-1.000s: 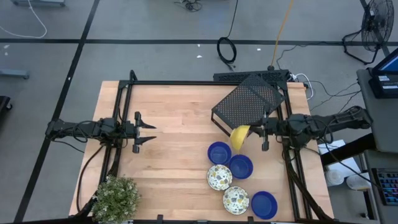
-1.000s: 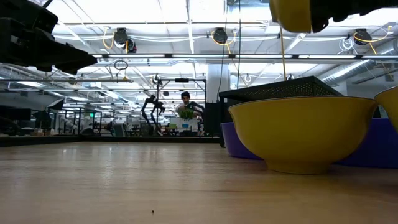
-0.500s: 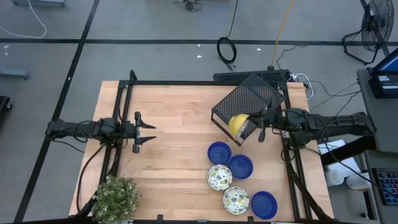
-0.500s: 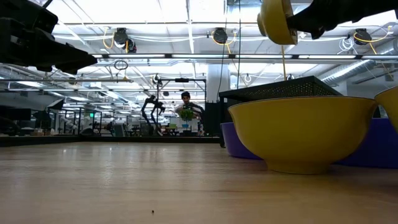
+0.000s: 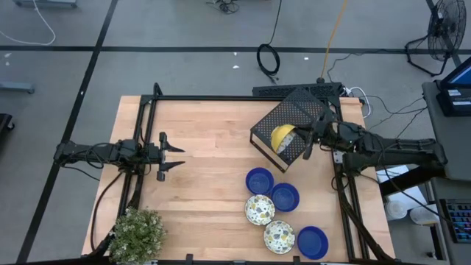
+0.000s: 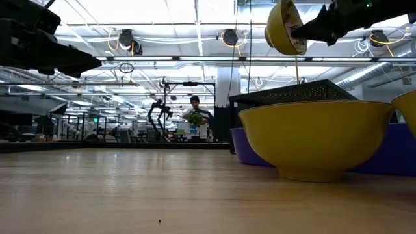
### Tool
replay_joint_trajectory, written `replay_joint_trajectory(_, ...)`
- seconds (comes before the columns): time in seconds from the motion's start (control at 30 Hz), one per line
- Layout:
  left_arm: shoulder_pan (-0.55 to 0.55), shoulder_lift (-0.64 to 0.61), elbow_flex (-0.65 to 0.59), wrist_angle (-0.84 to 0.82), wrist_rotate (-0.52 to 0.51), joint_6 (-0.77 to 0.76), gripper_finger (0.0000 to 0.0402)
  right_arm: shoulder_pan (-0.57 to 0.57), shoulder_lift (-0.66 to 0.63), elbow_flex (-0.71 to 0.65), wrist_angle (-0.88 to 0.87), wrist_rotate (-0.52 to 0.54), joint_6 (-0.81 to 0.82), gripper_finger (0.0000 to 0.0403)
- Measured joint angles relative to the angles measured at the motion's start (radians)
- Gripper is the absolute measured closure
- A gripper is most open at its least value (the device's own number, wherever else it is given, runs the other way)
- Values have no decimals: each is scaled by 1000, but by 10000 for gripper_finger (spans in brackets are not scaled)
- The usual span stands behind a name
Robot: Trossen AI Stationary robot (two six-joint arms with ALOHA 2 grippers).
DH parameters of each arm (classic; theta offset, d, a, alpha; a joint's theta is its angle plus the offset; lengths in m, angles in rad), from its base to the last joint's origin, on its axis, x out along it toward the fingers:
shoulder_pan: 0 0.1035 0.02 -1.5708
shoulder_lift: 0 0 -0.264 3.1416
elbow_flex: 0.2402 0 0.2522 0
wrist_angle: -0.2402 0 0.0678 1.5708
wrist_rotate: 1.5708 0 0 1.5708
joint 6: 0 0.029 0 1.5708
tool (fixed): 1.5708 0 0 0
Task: Pick & Place Mini bowls
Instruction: Put the top right patterned yellow bowl on the shelf
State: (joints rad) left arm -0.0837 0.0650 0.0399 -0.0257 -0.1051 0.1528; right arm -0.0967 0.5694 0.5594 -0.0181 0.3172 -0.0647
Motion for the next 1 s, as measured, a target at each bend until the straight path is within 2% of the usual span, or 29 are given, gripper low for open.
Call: replay_joint_trajectory(1.0,0,0,0,0,0,0,204,-236,0,0,0,0,0,398)
